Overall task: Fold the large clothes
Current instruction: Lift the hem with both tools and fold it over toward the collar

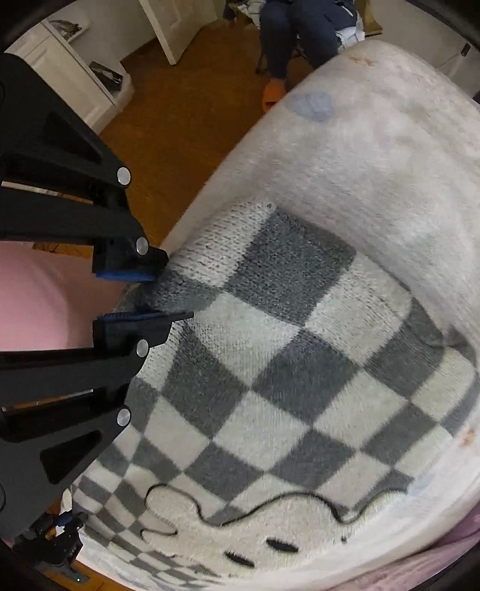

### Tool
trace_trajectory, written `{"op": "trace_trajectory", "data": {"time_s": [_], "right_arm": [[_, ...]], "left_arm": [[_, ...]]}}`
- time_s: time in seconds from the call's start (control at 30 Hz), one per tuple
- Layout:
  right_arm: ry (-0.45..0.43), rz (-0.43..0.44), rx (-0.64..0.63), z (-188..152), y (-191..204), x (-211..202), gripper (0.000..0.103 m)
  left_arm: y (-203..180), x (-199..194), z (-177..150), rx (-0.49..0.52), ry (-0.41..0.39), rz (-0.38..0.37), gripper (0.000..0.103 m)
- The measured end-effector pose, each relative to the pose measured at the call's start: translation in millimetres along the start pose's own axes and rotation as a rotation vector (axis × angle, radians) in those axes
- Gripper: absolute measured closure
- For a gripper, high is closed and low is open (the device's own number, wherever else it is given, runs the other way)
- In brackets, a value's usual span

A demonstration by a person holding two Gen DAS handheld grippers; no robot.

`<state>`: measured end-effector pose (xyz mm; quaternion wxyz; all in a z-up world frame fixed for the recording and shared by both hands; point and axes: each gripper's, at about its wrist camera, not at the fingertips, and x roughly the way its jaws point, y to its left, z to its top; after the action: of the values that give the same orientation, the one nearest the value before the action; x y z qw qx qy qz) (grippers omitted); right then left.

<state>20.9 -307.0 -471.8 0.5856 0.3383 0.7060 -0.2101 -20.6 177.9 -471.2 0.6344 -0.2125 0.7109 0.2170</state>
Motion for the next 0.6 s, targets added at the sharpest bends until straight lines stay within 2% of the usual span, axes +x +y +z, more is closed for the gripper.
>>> {"op": "trace_trajectory", "data": {"time_s": [0.1,0.13,0.17,0.2,0.3,0.47,0.5,0.53,0.57,0.6], "right_arm": [[0.035,-0.086,-0.038,10.8,11.5,25.8,0.085],[0.043,-0.112,-0.048,12.3,16.8,24.2,0.077],[0.054,-0.121,-0.064,12.7,21.7,17.9,0.065],[0.051,-0.108,-0.081,11.9,27.6,11.9,0.062],[-0.02,-0.105,-0.139,5.3,32.8,-26.5,0.062],[-0.16,-0.16,-0.171,7.5,25.1,-72.0,0.062],[-0.175,-0.169,-0.195,11.8,28.7,-75.1,0.062],[-0.178,-0.163,-0.212,13.4,35.2,-78.3,0.07],[-0.176,-0.151,-0.225,20.8,40.5,-78.0,0.082],[-0.165,-0.133,-0.241,20.3,42.1,-75.6,0.085]], "left_arm": [[-9.2,18.0,0.9,0.098,-0.015,0.067,0.081],[-15.4,16.1,1.8,0.149,-0.005,0.091,0.079],[-19.3,10.9,2.1,0.177,-0.002,0.1,0.078],[-25.1,2.5,4.8,0.204,-0.006,0.1,0.076],[-28.4,-27.5,2.6,0.25,-0.029,0.067,0.076],[-16.6,-49.2,9.4,0.197,-0.013,0.033,0.077],[-16.7,-51.5,9.6,0.198,-0.005,0.049,0.081],[-18.3,-53.5,9.1,0.216,-0.004,0.086,0.082],[-11.7,-57.9,9.7,0.233,-0.006,0.102,0.082],[-7.3,-63.3,10.7,0.243,-0.012,0.108,0.082]]}}
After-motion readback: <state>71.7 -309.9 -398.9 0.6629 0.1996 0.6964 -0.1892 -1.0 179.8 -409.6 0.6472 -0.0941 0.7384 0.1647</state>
